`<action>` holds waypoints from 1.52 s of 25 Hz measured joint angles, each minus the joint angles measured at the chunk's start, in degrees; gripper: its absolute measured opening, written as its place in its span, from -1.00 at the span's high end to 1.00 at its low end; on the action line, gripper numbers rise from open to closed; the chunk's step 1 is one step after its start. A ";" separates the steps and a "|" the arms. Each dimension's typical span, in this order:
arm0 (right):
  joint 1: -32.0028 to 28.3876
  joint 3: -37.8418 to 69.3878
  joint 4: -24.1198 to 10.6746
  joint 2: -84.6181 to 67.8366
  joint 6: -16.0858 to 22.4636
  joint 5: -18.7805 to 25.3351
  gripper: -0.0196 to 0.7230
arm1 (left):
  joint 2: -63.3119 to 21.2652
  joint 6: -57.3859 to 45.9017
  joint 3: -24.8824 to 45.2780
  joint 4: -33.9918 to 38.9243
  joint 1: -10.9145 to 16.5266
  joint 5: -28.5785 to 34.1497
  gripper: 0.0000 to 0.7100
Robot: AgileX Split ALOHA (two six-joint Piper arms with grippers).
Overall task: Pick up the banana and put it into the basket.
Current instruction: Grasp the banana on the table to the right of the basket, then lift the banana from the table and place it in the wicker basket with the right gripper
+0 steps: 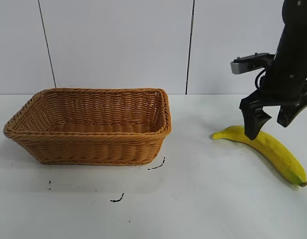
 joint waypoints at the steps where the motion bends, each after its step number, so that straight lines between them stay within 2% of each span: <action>1: -0.09 0.00 0.00 0.73 0.00 -0.06 -0.76 | 0.00 0.00 0.00 0.00 0.00 0.00 -0.96; 10: -0.84 0.00 0.78 4.24 0.05 -4.23 -0.76 | 0.00 0.00 0.00 0.00 0.00 0.00 -0.96; 15: -0.89 0.00 2.19 5.19 0.05 -4.39 -0.71 | 0.00 0.00 0.00 0.00 0.00 0.00 -0.96; 18: -0.89 0.00 2.23 5.19 0.05 -4.39 -0.43 | 0.00 0.00 0.00 0.00 0.00 0.00 -0.96; 19: -0.89 0.00 2.23 5.19 0.05 -4.39 -0.29 | 0.00 0.00 0.00 0.00 0.00 0.00 -0.96; 21: -0.95 0.00 2.23 5.19 0.17 -4.13 0.14 | 0.00 0.00 0.00 0.00 0.00 0.00 -0.96; 22: -0.95 0.00 2.19 5.13 0.18 -4.13 0.09 | 0.00 0.00 0.00 0.00 0.00 0.00 -0.96; 25: -0.95 0.00 2.18 4.81 0.18 -3.95 0.10 | 0.00 0.00 0.00 0.00 0.00 0.00 -0.96; 30: -0.95 -4.59 1.72 1.59 0.18 1.48 0.10 | 0.00 0.00 0.00 0.00 0.00 0.00 -0.96; 36: -0.95 -15.29 1.41 -0.53 0.18 14.36 0.10 | 0.00 0.00 0.00 0.00 0.00 0.00 -0.96; 38: -0.95 -18.57 1.41 -0.60 0.18 17.30 0.10 | 0.00 0.00 0.00 0.00 0.00 0.00 -0.96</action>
